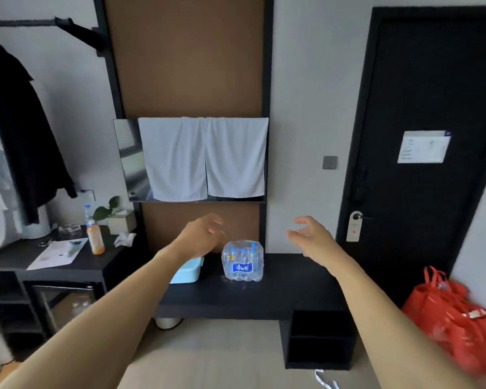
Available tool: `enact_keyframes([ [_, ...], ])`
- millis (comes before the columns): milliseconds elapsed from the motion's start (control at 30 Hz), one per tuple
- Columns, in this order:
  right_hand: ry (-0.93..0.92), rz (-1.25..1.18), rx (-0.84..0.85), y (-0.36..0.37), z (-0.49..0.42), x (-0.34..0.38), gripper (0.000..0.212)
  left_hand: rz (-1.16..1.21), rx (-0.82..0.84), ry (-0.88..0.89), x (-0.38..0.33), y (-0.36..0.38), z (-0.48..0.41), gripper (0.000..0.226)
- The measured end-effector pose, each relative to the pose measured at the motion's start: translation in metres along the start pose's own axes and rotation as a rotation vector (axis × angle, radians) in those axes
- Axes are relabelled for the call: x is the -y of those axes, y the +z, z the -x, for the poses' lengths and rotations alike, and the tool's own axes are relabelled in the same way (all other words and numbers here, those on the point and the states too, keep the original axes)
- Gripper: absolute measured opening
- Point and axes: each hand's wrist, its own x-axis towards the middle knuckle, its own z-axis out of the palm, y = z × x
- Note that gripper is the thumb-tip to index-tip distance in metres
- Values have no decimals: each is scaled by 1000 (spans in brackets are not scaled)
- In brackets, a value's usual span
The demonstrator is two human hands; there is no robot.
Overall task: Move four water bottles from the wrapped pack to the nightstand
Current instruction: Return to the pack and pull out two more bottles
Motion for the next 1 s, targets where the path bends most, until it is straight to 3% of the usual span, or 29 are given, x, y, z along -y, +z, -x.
enact_keyframes([
  [233,-51,-38,34,54,-228,-20,50,51,-18,-24,49,13,-194,28],
  [467,-7,-4,59,145,-430,-90,40,99,-5,-65,155,69,-391,25],
  [733,219,23,107,261,-628,-203,36,119,219,-221,299,187,-586,26],
  [900,333,30,180,325,-697,-284,26,217,359,-362,357,293,-650,30],
  [1000,362,72,212,358,-730,-332,32,203,417,-428,390,359,-676,29],
])
